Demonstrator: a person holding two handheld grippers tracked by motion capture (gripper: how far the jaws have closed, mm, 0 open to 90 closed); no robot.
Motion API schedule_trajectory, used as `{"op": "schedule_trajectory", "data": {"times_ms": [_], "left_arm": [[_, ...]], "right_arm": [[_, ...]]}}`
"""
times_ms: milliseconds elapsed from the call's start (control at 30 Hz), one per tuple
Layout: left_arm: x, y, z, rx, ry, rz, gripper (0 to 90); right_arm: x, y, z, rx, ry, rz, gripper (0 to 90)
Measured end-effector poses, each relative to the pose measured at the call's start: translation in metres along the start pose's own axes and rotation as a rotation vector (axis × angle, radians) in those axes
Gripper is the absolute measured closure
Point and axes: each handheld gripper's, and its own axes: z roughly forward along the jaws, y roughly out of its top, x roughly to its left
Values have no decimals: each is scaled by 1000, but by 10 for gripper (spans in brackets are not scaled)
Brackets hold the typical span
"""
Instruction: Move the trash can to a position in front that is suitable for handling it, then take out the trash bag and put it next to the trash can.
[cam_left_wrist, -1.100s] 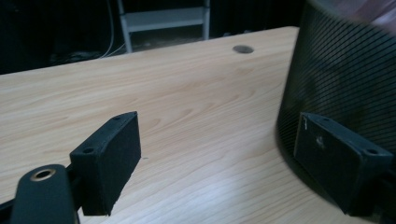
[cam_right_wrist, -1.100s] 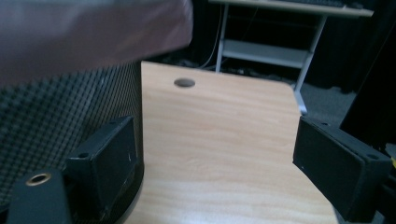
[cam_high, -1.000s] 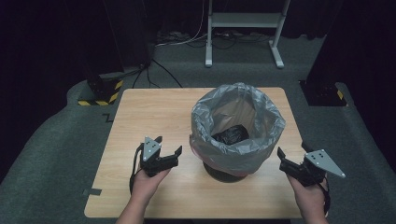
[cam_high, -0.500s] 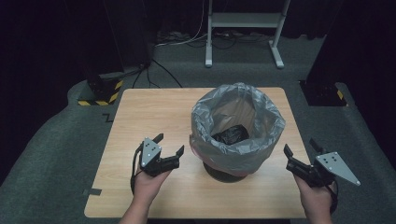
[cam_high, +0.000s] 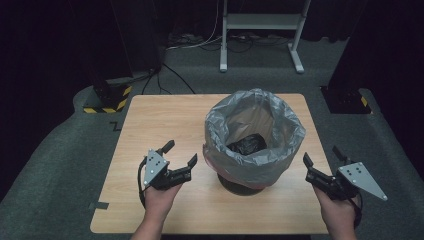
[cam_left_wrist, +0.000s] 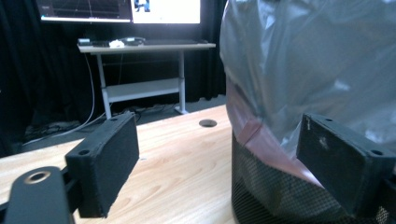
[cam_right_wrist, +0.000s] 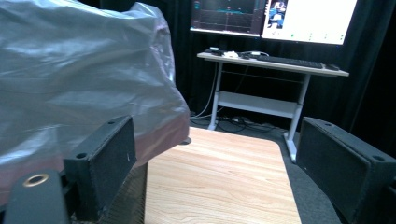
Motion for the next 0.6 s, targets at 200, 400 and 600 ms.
{"op": "schedule_trajectory", "data": {"times_ms": [200, 400, 600], "left_arm": [[-6, 8, -2, -40, -17, -16, 139], [-12, 13, -3, -70, -24, -10, 146], [-12, 14, -7, -84, -25, -34, 148]], "right_arm": [[1, 5, -4, -21, 6, -3, 115], [1, 9, -7, -36, 10, 5, 115], [4, 15, -9, -61, 13, -7, 115]]}}
